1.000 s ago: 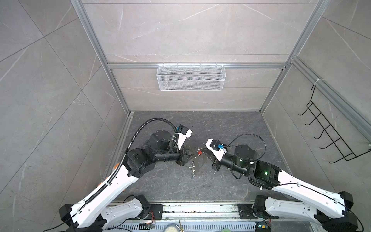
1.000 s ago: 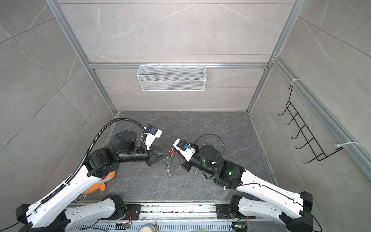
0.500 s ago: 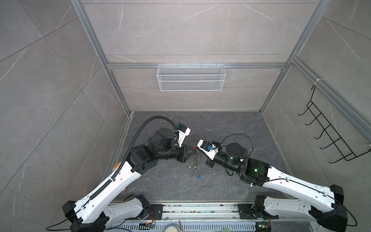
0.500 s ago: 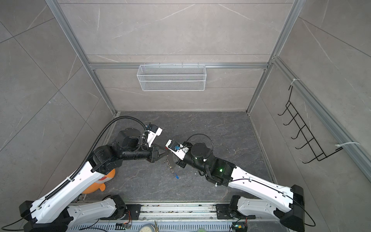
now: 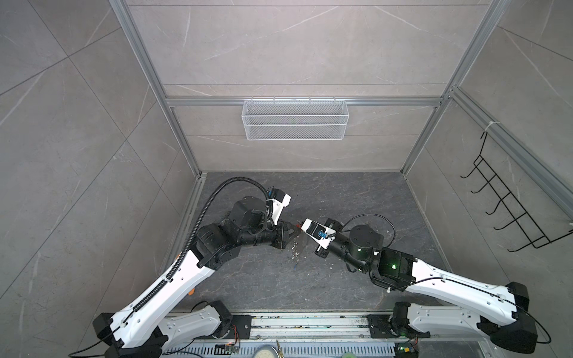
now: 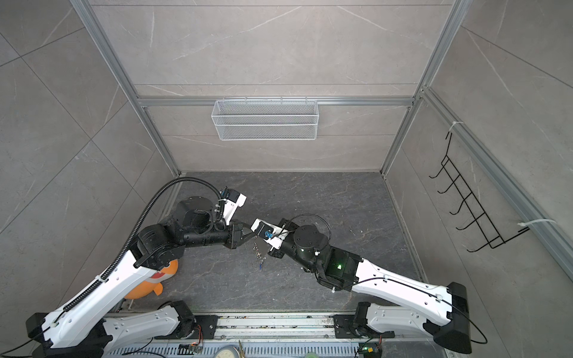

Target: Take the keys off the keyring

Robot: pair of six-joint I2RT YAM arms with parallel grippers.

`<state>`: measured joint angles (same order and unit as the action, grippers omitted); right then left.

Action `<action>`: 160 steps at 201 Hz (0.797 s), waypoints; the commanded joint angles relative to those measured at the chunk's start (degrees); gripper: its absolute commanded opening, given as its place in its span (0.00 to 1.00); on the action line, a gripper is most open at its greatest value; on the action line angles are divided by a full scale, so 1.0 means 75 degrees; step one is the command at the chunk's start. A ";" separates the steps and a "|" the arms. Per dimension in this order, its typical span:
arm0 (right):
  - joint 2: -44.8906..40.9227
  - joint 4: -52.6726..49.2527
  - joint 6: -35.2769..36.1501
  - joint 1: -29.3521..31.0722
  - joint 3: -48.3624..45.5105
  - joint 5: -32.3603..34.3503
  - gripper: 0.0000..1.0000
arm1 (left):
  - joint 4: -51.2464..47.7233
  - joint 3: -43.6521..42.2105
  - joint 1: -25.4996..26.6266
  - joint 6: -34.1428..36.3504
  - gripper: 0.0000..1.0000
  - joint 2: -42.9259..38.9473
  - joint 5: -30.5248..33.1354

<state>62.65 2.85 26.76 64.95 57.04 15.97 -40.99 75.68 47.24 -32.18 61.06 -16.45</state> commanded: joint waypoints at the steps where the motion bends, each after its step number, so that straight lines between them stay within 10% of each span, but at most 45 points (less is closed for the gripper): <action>1: -0.0081 0.1235 0.0260 0.0145 0.0514 0.0342 0.00 | -0.0917 0.0131 0.0002 0.0087 0.00 0.0097 0.0229; 160: 0.1059 0.3120 0.1468 0.1432 0.0317 0.3281 0.00 | -0.1397 0.0598 -0.0055 0.0061 0.00 0.0114 0.2330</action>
<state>72.18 13.82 37.76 74.35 59.77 39.29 -47.90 80.44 47.33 -31.11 62.00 -5.02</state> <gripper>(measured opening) 0.044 0.045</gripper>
